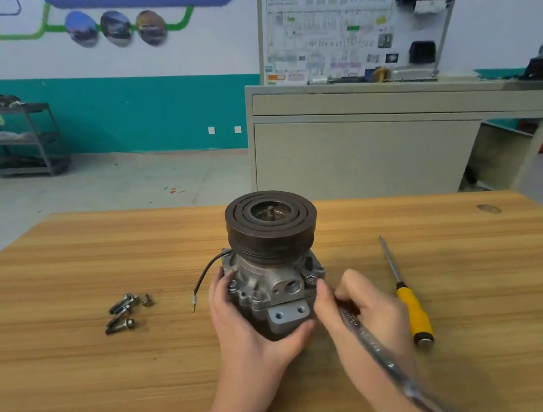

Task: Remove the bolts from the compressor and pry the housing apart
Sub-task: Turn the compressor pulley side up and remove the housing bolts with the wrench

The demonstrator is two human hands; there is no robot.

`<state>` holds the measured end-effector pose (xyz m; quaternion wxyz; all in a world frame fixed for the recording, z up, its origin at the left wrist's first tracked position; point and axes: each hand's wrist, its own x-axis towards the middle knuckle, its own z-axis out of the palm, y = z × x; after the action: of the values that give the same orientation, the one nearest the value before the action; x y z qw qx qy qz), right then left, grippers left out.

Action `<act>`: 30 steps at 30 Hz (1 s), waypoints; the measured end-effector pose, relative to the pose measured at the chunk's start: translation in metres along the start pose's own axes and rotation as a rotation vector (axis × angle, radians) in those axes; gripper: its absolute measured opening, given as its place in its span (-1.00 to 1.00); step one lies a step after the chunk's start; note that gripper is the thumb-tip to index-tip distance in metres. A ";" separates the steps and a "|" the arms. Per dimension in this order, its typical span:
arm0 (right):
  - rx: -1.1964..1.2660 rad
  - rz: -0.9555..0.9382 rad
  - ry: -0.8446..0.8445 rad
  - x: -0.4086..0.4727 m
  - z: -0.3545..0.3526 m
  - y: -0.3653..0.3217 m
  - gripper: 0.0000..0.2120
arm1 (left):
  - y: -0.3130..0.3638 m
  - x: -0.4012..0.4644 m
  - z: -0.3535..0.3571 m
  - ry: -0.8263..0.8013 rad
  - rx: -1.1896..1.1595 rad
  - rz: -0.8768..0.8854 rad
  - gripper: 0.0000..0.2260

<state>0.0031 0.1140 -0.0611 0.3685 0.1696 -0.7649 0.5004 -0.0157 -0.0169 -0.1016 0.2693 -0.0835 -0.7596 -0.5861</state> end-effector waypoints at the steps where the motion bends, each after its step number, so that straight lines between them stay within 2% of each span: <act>1: 0.165 0.156 -0.012 0.005 -0.007 0.006 -0.69 | 0.000 0.000 0.000 0.005 0.008 0.009 -0.07; 3: 0.484 0.414 -0.114 0.021 -0.025 0.024 -0.73 | -0.001 0.001 0.001 0.003 0.004 0.010 -0.09; 5: 0.735 0.610 -0.317 0.045 -0.039 0.044 -0.66 | -0.003 0.001 0.000 -0.001 0.008 0.007 -0.08; 8: 0.933 0.834 -0.619 0.082 -0.036 0.060 -0.63 | -0.006 0.004 0.000 0.007 0.038 0.022 -0.08; 10: 1.006 0.919 -0.728 0.095 -0.027 0.066 -0.64 | -0.008 0.006 0.000 0.022 0.059 0.044 -0.09; 12: 1.091 0.956 -0.699 0.099 -0.020 0.064 -0.61 | -0.010 0.008 0.000 0.031 0.065 0.069 -0.10; 14: 1.202 0.951 -0.498 0.096 -0.017 0.058 -0.58 | -0.011 0.008 0.001 0.027 0.049 0.080 -0.11; 16: 1.190 0.877 -0.229 0.090 -0.019 0.052 -0.59 | -0.014 0.008 0.001 0.012 0.029 0.075 -0.09; 19: 0.834 0.618 -0.034 0.068 -0.022 0.044 -0.57 | -0.015 0.009 0.000 -0.027 -0.011 0.038 -0.07; 22: 0.505 0.423 0.000 0.045 -0.021 0.031 -0.52 | -0.015 0.009 0.000 -0.048 -0.004 0.027 -0.08; 27: 0.227 0.205 0.030 0.028 -0.011 0.009 -0.66 | -0.014 0.008 -0.002 -0.077 -0.022 -0.019 -0.08; 30: -0.135 -0.140 -0.032 0.019 -0.005 -0.007 -0.65 | -0.013 0.007 -0.004 -0.084 -0.036 -0.028 -0.06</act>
<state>-0.0034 0.1172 -0.0417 0.4007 0.2055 -0.7890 0.4180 -0.0256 -0.0259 -0.1081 0.2274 -0.1022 -0.7606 -0.5994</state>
